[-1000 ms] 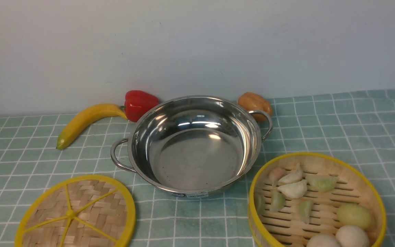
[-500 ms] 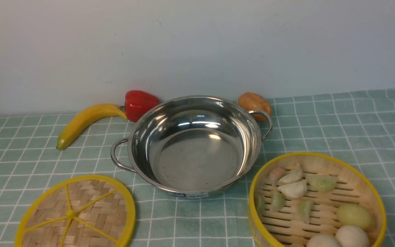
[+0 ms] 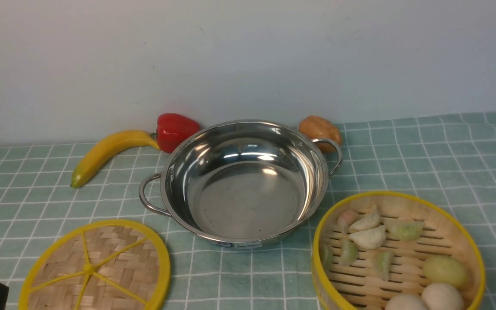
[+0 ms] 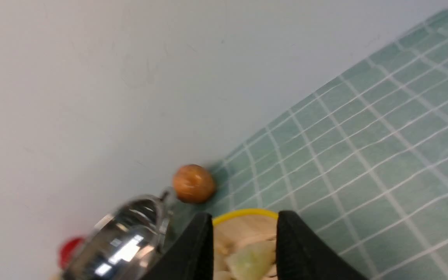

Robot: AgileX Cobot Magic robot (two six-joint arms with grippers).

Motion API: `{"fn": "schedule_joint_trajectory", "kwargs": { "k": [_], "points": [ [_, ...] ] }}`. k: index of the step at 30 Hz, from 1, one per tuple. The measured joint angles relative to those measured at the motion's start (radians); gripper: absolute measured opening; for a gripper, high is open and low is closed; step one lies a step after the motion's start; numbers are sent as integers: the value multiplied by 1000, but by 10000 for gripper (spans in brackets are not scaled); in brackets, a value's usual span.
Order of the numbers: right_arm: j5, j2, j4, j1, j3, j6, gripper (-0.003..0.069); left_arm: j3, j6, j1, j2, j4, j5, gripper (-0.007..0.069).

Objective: Place the steamer in the pot on the blue tablecloth, and put the lid on the steamer.
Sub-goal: 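Reach for and grasp the rim of the bamboo steamer holding the buns with the right gripper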

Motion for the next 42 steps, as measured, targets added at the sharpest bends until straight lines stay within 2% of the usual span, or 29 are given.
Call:
{"fn": "schedule_joint_trajectory", "kwargs": {
  "k": [2, 5, 11, 15, 16, 18, 19, 22, 24, 26, 27, 30, 33, 36, 42],
  "points": [
    [-11, 0, 118, 0, 0, 33, 248, 0, -61, 0, 0, -101, 0, 243],
    [-53, 0, 219, 0, 0, 48, 248, 0, -86, 0, 0, -150, -4, 243],
    [-176, 1, 287, 0, 0, 47, 248, 0, -106, 0, 0, -172, -86, 243],
    [-295, 3, 252, 0, -60, -9, 248, -33, -89, 0, 0, -164, -198, 243],
    [-343, 10, 192, 0, -119, -69, 248, -82, -52, 0, -1, -118, -262, 243],
    [-366, 44, 71, 0, -224, -146, 248, -166, 27, 0, 17, -12, -297, 243],
    [-345, 81, -4, 0, -291, -173, 248, -223, 83, 0, 44, 58, -271, 243],
    [-215, 192, -119, 0, -427, -203, 248, -340, 146, 0, 136, 178, -136, 243],
    [-8, 323, -173, 0, -539, -222, 248, -435, 162, 0, 254, 254, 23, 243],
    [184, 451, -193, 0, -631, -260, 248, -515, 163, 0, 375, 301, 208, 243],
    [203, 477, -193, 0, -649, -265, 248, -530, 163, 0, 388, 309, 225, 243],
    [495, 693, -184, 0, -771, -368, 248, -646, 164, 0, 598, 358, 472, 243],
    [695, 895, -143, 0, -851, -461, 248, -740, 164, 0, 799, 409, 652, 243],
    [752, 1084, -96, 0, -876, -516, 248, -792, 165, 0, 985, 463, 739, 243],
    [736, 1343, -71, 0, -878, -559, 248, -814, 165, 0, 1244, 541, 745, 243]
  ]
}}
